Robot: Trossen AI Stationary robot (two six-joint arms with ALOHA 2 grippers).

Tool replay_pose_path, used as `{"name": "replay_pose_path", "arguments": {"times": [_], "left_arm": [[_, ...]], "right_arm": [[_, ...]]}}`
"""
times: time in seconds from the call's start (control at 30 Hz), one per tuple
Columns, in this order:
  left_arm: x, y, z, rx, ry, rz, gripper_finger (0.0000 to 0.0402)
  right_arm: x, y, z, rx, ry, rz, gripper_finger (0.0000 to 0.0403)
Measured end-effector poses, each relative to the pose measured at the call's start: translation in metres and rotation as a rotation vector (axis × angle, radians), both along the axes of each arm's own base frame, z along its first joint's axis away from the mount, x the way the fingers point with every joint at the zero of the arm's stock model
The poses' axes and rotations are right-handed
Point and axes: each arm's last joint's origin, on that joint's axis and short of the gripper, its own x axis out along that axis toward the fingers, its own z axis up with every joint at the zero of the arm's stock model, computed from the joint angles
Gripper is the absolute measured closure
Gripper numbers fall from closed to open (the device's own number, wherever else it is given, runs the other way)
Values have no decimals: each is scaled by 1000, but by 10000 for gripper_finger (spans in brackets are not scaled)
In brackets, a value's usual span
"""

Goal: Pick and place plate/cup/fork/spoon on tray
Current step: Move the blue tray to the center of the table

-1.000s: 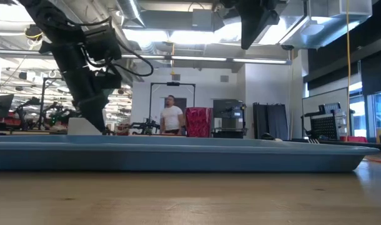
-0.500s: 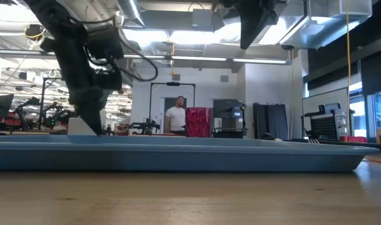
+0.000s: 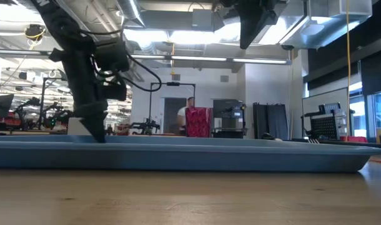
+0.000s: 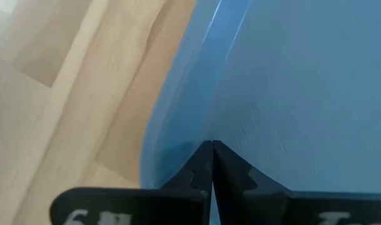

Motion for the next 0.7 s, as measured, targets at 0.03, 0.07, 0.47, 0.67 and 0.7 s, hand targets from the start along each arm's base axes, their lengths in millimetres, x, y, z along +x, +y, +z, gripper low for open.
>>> {"name": "replay_pose_path", "arguments": {"times": [0.03, 0.07, 0.47, 0.67, 0.7], "left_arm": [[0, 1, 0, 6, -6, 2, 401], [1, 2, 0, 11, -12, 7, 401], [-4, 15, 0, 42, -13, 74, 401], [4, 11, 9, 31, -58, 39, 401], [6, 10, 15, 40, -81, 34, 401]], "right_arm": [[0, 0, 0, 0, 0, -1, 399], [0, 0, 0, 0, 0, -1, 399], [0, 0, 0, -1, 1, -1, 399], [0, -1, 0, -18, 0, -6, 399], [0, -1, 0, -18, 0, -6, 399]]}}
